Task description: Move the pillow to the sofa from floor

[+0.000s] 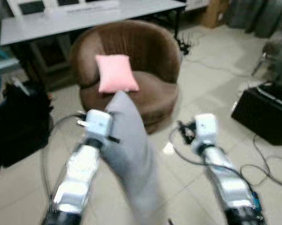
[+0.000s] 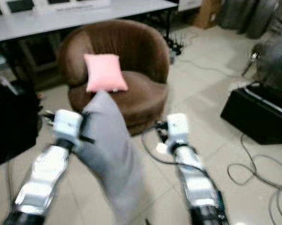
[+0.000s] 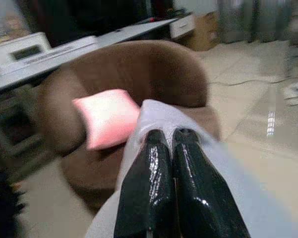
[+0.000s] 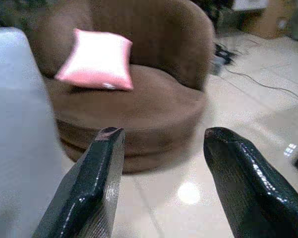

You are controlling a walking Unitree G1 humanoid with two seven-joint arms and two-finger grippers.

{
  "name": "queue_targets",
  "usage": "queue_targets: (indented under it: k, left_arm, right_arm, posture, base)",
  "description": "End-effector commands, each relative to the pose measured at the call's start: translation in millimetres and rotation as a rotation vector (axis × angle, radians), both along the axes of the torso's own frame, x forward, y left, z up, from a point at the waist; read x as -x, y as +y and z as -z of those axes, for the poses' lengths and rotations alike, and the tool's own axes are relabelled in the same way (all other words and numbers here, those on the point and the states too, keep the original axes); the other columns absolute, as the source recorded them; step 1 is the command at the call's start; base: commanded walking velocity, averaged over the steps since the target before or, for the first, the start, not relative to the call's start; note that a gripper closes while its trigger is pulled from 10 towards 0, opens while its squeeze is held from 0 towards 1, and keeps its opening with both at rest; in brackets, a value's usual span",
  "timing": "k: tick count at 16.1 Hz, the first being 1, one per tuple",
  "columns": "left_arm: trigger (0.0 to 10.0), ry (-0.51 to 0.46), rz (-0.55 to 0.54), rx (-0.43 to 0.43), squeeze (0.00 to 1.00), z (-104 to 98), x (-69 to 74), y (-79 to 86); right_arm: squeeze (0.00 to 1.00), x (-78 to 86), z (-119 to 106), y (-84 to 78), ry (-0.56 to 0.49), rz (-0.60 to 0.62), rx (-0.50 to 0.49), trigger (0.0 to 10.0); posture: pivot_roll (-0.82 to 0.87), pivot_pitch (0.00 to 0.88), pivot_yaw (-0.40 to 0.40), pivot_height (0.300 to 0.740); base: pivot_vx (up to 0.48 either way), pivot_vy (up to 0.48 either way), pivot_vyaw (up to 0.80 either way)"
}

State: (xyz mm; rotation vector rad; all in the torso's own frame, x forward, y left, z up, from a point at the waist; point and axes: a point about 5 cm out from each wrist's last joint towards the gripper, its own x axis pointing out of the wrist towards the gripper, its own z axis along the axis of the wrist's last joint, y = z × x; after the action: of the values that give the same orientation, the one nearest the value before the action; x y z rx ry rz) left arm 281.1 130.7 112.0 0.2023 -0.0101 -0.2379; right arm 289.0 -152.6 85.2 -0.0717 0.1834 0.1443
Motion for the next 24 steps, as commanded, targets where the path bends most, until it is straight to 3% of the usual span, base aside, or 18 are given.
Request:
queue_targets:
  k: [1, 16, 20, 24]
  left_arm:
    - [10.0, -0.086, -0.024, -0.012, 0.0, -18.4, -4.1, 10.7]
    - [10.0, -0.083, 0.009, -0.016, 0.0, -17.0, -1.3, 8.2]
    - [10.0, -0.081, 0.017, -0.018, 0.0, -16.7, -1.3, 7.5]
    - [10.0, -0.079, 0.02, -0.019, 0.0, -15.9, -0.9, 6.8]
  right_arm:
    - [0.0, -2.1, -3.9, 10.0, -0.014, -0.026, -0.012, 10.0]
    - [0.0, -0.9, -0.8, 9.8, -0.008, -0.016, -0.014, 10.0]
    - [0.0, -0.6, -0.6, 10.6, -0.007, -0.019, -0.017, 10.0]
    - [0.0, -0.6, -0.6, 10.3, -0.008, -0.018, -0.015, 10.0]
  posture:
    - [0.07, 0.0, 0.061, 0.74]
    - [0.06, 0.0, 0.075, 0.74]
    - [0.06, 0.0, 0.075, 0.74]
    - [0.06, 0.0, 0.074, 0.74]
  base:
    - [0.48, 0.0, 0.0]
    - [0.48, 0.0, 0.0]
    - [0.48, 0.0, -0.7]
    - [0.48, 0.0, 0.0]
